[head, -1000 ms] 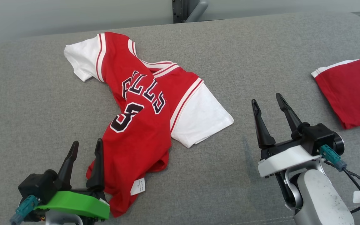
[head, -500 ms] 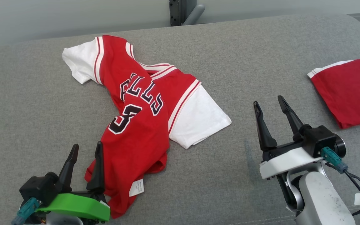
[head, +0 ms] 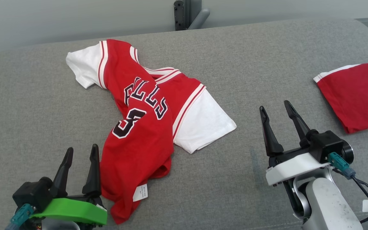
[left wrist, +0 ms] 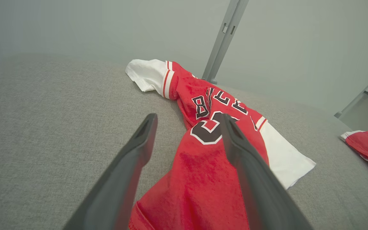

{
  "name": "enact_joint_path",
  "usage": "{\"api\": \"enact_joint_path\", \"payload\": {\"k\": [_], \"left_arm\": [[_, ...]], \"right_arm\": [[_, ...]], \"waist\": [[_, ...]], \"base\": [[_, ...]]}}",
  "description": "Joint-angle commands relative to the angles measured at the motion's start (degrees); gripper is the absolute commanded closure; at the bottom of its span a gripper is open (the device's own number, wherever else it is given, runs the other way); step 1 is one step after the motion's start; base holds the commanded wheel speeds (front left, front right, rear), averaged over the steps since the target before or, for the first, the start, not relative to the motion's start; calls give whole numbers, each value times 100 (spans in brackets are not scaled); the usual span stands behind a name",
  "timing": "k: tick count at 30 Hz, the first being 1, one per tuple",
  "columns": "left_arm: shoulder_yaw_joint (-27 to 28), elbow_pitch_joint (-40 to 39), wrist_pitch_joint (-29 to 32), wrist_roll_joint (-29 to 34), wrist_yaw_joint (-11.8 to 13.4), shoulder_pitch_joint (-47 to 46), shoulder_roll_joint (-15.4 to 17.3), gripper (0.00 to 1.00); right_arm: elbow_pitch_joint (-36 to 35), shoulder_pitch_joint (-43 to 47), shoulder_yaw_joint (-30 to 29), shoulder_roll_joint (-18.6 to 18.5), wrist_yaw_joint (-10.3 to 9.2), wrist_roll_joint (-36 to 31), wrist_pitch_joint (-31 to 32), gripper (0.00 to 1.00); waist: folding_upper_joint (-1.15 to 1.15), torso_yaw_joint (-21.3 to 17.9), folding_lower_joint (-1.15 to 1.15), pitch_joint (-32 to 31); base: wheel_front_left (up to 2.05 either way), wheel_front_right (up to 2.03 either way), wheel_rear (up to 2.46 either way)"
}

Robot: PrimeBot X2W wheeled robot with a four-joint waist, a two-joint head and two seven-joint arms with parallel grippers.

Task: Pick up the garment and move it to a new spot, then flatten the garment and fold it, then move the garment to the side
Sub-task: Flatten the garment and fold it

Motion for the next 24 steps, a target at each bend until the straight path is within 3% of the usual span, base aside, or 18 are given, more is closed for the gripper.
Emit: {"api": "enact_joint_path", "payload": {"k": [1, 24], "left_arm": [[52, 10, -57, 3, 32, 61, 14, 0], [758, 464, -195, 843, 43, 547, -37, 0]], "right_arm": [[19, 83, -8, -9, -7, 39, 0, 0], [132, 555, -6, -10, -7, 145, 0, 0]], "waist": [[28, -6, 0, -71], [28, -201, 0, -724]], "base": [[0, 0, 0], [0, 0, 0]]}}
